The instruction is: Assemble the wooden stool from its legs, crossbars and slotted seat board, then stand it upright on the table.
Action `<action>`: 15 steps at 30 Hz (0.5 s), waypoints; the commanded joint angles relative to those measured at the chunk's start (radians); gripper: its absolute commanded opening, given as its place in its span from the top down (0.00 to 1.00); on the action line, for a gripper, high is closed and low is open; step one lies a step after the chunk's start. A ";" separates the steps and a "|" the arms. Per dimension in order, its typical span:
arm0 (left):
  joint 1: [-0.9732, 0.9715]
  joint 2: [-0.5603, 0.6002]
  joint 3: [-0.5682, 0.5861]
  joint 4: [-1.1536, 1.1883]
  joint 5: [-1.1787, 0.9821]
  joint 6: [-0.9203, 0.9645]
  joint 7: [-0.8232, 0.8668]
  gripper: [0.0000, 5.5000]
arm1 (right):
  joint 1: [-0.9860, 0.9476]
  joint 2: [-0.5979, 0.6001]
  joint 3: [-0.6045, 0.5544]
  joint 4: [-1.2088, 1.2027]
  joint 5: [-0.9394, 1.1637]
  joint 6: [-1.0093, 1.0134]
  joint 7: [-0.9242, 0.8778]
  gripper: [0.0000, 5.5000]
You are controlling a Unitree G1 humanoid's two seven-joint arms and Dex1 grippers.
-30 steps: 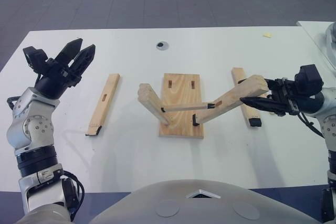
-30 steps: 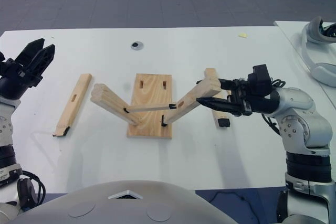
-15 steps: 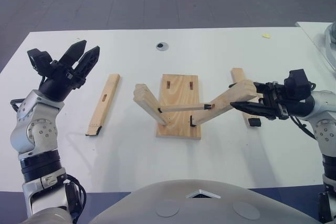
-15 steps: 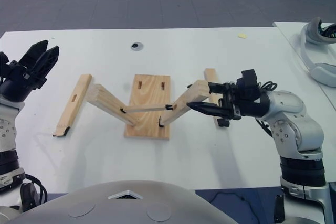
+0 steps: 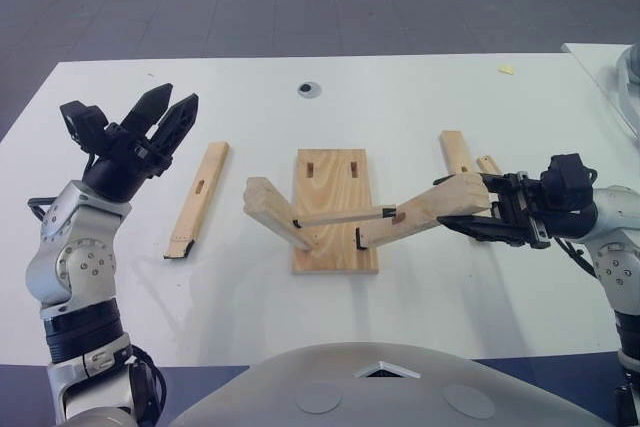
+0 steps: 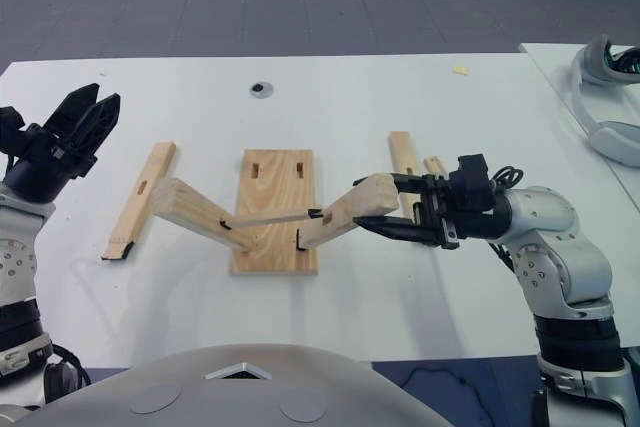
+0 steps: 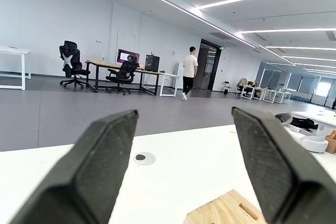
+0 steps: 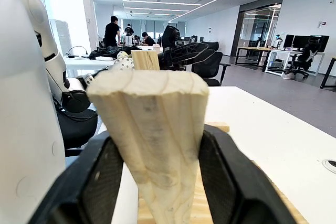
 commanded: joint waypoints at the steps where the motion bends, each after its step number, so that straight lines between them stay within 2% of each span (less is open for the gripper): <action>1: 0.023 -0.011 -0.005 -0.036 -0.013 0.008 0.020 0.40 | 0.010 -0.065 0.090 0.027 -0.100 0.077 0.010 0.62; 8: 0.109 -0.073 -0.007 -0.098 -0.014 -0.025 0.060 0.40 | -0.182 -0.119 0.169 0.051 -0.069 0.166 0.023 0.62; 15: 0.156 -0.119 -0.013 -0.124 -0.004 -0.071 0.090 0.40 | -0.213 -0.141 0.224 0.044 -0.147 0.132 0.045 0.62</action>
